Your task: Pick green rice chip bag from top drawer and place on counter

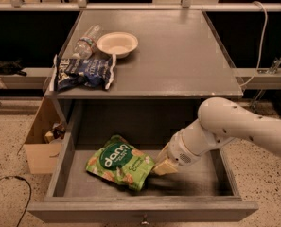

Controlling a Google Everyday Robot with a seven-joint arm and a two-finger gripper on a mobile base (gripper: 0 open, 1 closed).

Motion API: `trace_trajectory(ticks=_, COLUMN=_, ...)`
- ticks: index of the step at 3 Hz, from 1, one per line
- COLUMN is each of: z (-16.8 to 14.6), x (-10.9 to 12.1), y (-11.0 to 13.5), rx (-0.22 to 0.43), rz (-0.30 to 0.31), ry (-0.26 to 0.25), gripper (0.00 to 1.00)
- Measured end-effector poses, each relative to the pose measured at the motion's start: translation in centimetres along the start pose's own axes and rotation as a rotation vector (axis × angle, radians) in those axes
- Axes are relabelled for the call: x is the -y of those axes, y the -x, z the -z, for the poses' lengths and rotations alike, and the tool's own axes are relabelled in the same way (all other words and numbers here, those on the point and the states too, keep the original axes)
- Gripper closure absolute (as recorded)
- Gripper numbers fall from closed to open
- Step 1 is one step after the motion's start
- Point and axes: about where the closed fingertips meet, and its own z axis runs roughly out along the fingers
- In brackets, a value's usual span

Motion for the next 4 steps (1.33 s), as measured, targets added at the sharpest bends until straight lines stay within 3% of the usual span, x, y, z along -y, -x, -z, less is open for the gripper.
trace_trajectory(ticks=1, z=0.00, x=0.00, y=0.00, rx=0.000, rz=0.000, ry=0.000, gripper=0.88)
trace_trajectory(ticks=2, z=0.00, x=-0.01, y=0.00, rx=0.000, rz=0.000, ry=0.000, gripper=1.00)
trace_trajectory(ticks=4, z=0.88, x=0.27, y=0.41, rx=-0.022, rz=0.012, ry=-0.009, gripper=1.00)
